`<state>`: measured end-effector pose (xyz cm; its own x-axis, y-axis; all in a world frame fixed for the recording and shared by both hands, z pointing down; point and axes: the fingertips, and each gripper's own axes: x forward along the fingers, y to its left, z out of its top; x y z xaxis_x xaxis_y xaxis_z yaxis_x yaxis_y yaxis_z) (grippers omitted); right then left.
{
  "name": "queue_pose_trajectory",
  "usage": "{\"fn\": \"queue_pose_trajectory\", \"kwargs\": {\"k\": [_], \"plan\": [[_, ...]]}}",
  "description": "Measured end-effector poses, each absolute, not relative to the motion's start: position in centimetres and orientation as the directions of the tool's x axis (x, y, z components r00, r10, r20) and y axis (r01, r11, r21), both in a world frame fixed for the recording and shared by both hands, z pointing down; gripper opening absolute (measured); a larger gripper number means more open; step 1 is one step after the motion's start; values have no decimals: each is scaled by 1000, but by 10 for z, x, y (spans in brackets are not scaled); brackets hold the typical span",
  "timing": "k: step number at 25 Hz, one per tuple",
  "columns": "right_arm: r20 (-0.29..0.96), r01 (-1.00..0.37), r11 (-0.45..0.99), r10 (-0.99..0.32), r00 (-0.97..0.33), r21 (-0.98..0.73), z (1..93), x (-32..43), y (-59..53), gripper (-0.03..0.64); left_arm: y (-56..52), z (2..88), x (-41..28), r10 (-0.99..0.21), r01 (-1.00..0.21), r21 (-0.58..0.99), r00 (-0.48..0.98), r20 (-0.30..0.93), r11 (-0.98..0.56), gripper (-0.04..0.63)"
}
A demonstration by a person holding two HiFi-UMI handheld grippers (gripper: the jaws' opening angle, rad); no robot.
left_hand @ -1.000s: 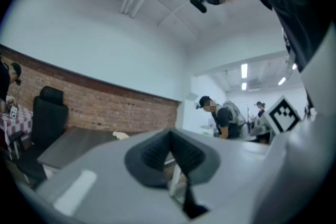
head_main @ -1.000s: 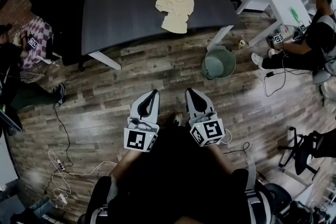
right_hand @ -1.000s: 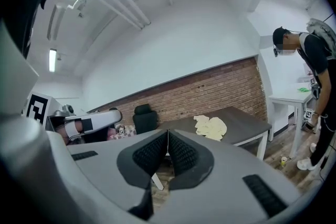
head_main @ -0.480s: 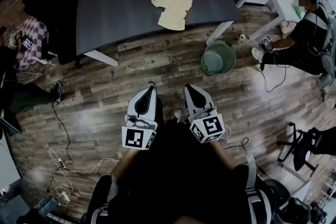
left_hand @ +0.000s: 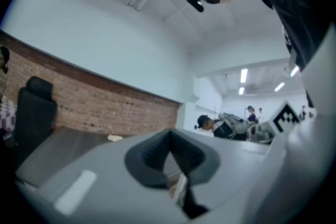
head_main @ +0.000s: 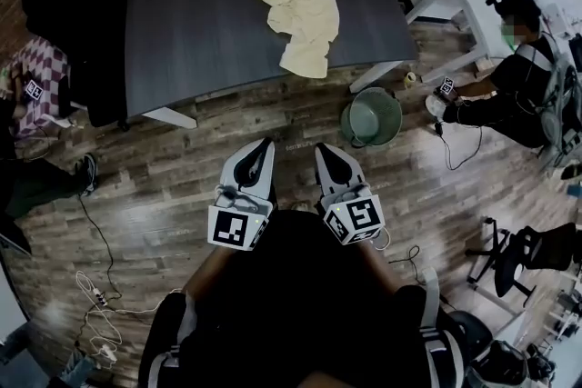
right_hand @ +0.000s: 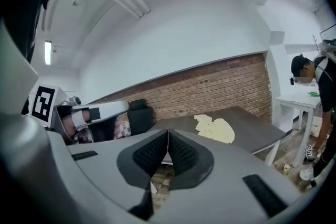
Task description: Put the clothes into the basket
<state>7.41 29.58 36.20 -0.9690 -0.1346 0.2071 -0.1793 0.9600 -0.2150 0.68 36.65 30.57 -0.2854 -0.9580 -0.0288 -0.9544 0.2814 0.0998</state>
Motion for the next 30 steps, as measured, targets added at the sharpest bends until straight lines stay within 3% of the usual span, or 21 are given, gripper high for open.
{"fn": "queue_pose_trajectory", "kwargs": {"k": [13,23,30], "plan": [[252,-268,947,-219,-942,-179,359,-44,291,6,367,313,-115,-979,-969,141,-205,-8,202,3],[256,-307,933,-255,-932,-187,354,-72,273,6,346,313,-144,-982,-965,191,-189,-31,180,3],[207,-250,943,-205,-957,-218,349,-100,238,6,304,305,-156,-974,-963,168,-224,-47,213,3]]}}
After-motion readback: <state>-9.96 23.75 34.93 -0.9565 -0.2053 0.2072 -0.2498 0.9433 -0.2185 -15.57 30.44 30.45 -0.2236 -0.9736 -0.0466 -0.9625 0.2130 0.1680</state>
